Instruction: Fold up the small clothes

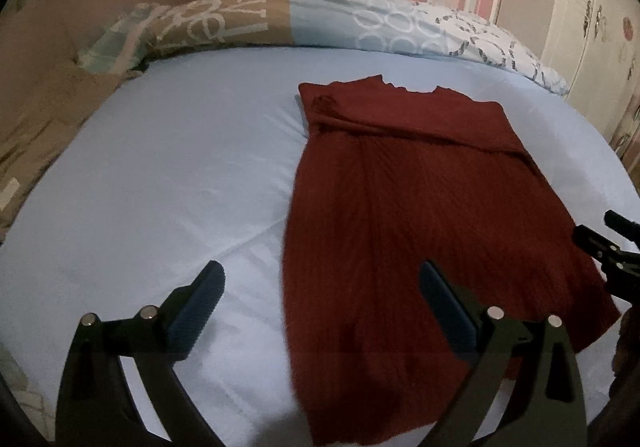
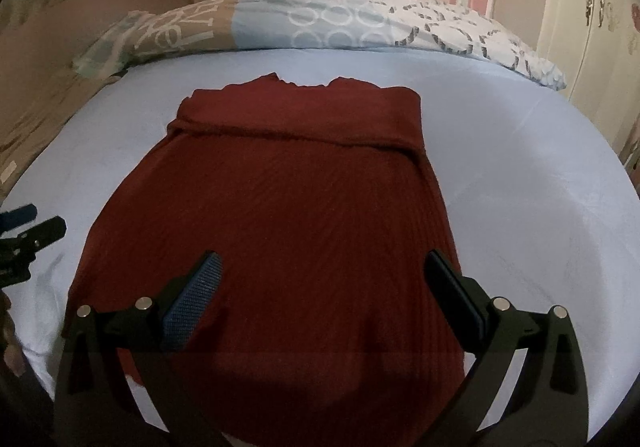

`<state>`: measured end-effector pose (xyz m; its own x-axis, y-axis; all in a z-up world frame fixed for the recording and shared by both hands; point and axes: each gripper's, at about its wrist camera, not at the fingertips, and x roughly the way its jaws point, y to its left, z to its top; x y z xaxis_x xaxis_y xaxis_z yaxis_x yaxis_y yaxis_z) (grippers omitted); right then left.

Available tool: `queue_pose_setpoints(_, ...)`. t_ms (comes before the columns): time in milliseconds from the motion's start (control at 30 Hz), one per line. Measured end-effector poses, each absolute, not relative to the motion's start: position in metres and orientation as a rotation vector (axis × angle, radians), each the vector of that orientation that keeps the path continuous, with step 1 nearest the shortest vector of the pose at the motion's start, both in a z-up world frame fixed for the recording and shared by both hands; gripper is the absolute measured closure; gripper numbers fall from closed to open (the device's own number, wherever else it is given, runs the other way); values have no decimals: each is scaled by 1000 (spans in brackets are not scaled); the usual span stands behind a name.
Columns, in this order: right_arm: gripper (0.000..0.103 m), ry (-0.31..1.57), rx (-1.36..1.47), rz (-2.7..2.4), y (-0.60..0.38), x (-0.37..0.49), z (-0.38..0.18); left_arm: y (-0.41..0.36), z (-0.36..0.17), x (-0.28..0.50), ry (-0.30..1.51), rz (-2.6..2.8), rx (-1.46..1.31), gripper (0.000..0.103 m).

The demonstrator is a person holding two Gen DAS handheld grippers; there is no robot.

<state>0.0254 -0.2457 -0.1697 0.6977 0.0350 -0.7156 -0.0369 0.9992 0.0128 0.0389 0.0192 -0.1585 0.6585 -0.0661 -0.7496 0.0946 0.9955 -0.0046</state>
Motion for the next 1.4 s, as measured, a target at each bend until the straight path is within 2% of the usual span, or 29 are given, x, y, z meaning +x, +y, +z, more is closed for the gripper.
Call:
queue_pose_setpoints(233, 3, 809, 12, 24, -254, -5, -179, 28, -170, 15, 846, -86, 12, 4)
queue_pose_setpoints(467, 3, 792, -9, -43, -265, -48, -193, 35, -204, -6, 915, -119, -34, 3)
queue_pose_setpoints(967, 3, 796, -44, -67, -271, -54, -198, 40, -231, -3, 1011, -214, -158, 4)
queue_pose_setpoints(1033, 3, 803, -43, -68, -271, -54, -199, 36, -229, -2, 1007, -237, -154, 7)
queue_pose_setpoints(1067, 3, 806, -43, -70, -270, -53, -200, 31, -227, -4, 999, -250, -128, 11)
queue_pose_setpoints(1133, 3, 811, -44, -69, -270, -52, -200, 21, -225, -6, 994, -264, -60, 37)
queue_pose_setpoints(1167, 3, 814, -49, -71, -270, -51, -201, 17, -225, -7, 987, -261, -35, 44)
queue_pose_setpoints(1200, 3, 813, -53, -72, -269, -52, -200, 15, -224, -8, 981, -269, -20, 64)
queue_pose_setpoints(1233, 3, 812, -53, -71, -269, -53, -200, 14, -224, -8, 980, -283, -15, 74)
queue_pose_setpoints(1333, 3, 818, -43, -76, -275, -56, -201, 15, -220, -8, 972, -296, -9, 81)
queue_pose_setpoints(1400, 3, 826, -34, -87, -284, -60, -202, 15, -214, -10, 948, -278, 18, 81)
